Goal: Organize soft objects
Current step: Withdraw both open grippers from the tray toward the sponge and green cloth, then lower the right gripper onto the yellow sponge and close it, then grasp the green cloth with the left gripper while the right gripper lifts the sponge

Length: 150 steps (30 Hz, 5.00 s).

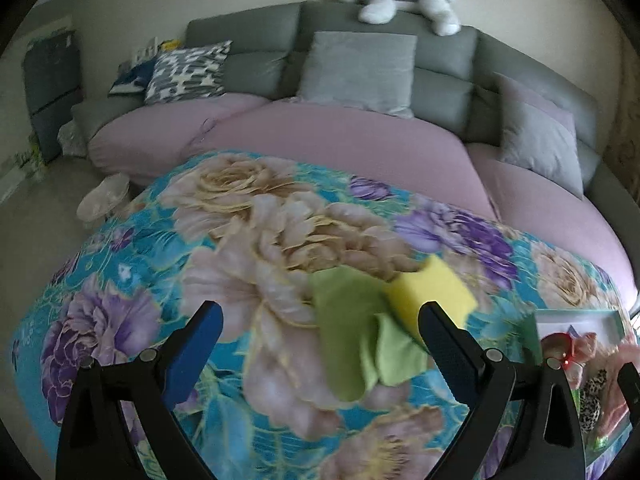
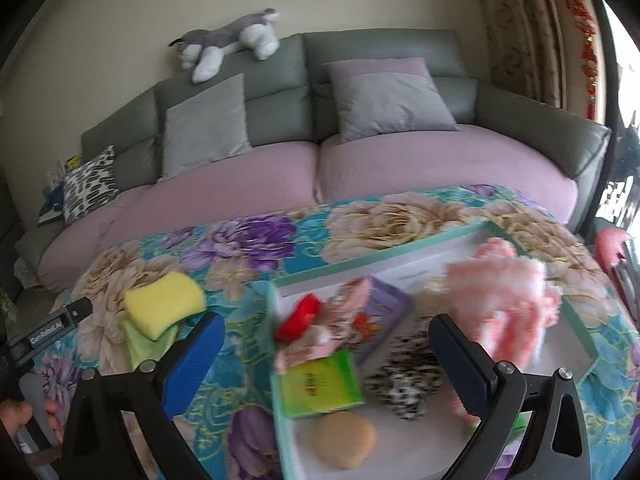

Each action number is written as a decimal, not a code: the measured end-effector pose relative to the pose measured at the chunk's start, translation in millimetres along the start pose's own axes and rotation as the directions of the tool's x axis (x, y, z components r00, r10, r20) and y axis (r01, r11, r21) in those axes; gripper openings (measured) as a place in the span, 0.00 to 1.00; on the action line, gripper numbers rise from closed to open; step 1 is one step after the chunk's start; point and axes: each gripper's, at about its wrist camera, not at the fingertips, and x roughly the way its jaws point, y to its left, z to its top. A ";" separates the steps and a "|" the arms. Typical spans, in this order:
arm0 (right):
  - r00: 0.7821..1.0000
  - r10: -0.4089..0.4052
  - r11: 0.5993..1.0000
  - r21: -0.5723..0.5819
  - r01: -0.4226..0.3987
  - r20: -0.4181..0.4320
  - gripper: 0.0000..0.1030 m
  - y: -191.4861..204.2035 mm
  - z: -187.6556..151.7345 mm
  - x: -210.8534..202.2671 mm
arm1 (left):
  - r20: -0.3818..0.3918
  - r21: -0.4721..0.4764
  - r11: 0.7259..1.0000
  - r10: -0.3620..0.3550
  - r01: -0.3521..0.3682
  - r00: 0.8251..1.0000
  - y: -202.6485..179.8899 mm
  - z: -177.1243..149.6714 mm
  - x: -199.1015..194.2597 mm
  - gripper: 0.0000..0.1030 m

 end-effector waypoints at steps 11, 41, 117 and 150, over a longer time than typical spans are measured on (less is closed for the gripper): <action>0.991 0.118 0.991 -0.056 -0.122 -0.071 1.00 61.9 -16.0 23.8 | -0.038 -0.066 0.998 0.006 -0.008 0.999 39.7 0.8 14.1 0.95; 0.954 0.212 0.976 -0.013 -0.220 -0.214 1.00 133.7 -25.6 98.1 | -0.123 -0.135 0.988 -0.088 0.071 0.989 68.1 -2.2 83.7 0.95; 0.981 0.132 0.991 0.042 -0.128 -0.140 0.76 75.2 -15.1 25.8 | -0.249 0.002 0.957 -0.280 0.289 0.927 -22.6 -27.4 95.3 0.72; 0.977 0.163 0.974 0.178 -0.138 -0.135 0.76 29.9 -17.6 26.3 | -0.060 0.073 0.915 -0.392 0.396 0.918 -35.2 -11.0 21.3 0.06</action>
